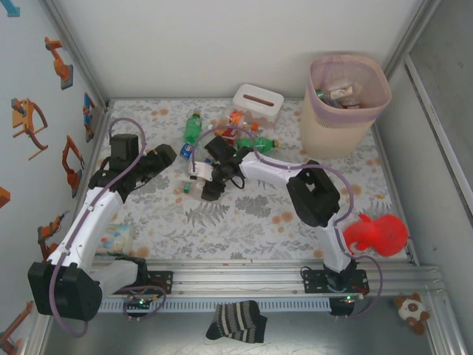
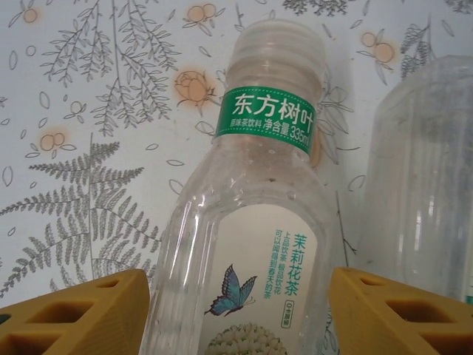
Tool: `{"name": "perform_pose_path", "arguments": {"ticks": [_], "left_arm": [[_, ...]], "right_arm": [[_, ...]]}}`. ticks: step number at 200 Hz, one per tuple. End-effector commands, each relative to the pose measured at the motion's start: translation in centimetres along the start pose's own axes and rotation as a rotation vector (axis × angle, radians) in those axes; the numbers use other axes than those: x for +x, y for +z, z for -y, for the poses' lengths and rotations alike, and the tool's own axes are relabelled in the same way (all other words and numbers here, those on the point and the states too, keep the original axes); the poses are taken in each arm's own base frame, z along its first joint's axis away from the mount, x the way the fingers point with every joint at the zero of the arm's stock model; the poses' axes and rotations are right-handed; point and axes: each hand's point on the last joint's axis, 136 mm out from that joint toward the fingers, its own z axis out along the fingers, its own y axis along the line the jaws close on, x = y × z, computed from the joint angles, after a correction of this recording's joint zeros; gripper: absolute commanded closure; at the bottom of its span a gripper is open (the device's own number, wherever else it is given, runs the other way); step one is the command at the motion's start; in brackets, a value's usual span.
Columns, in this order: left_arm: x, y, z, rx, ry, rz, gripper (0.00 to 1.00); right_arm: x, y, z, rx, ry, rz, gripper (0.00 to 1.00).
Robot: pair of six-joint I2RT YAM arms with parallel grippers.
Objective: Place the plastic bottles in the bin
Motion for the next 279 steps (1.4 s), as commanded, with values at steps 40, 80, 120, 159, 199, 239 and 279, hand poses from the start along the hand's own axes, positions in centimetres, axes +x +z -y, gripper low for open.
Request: {"name": "perform_pose_path", "arguments": {"ticks": [40, 80, 120, 159, 199, 239, 279], "left_arm": [[-0.4, -0.7, 0.6, 0.019, -0.004, 0.007, 0.24], [-0.2, -0.9, 0.3, 0.007, -0.002, 0.008, 0.24], [-0.2, -1.3, 0.1, -0.003, 0.002, 0.015, 0.24], [-0.2, -1.7, -0.2, -0.013, 0.006, 0.027, 0.24], [-0.1, -1.9, -0.2, -0.012, 0.005, 0.029, 0.24], [-0.1, -2.0, -0.1, -0.004, 0.001, 0.036, 0.24], [-0.4, -2.3, 0.5, 0.029, -0.009, 0.050, 0.24]], "right_arm": [[-0.5, 1.8, -0.5, 0.003, 0.017, -0.026, 0.28], [-1.3, 3.3, 0.1, 0.044, 0.009, -0.005, 0.28], [-1.7, 4.3, 0.4, 0.034, 0.012, -0.007, 0.31], [-1.9, 4.6, 0.4, 0.039, 0.008, -0.015, 0.36], [-2.3, 3.7, 0.4, 0.052, 0.005, -0.013, 0.41], [-3.9, 1.2, 0.4, 0.082, 0.002, 0.027, 0.45], [-5.7, -1.8, 0.0, 0.090, 0.001, 0.068, 0.45]]}}
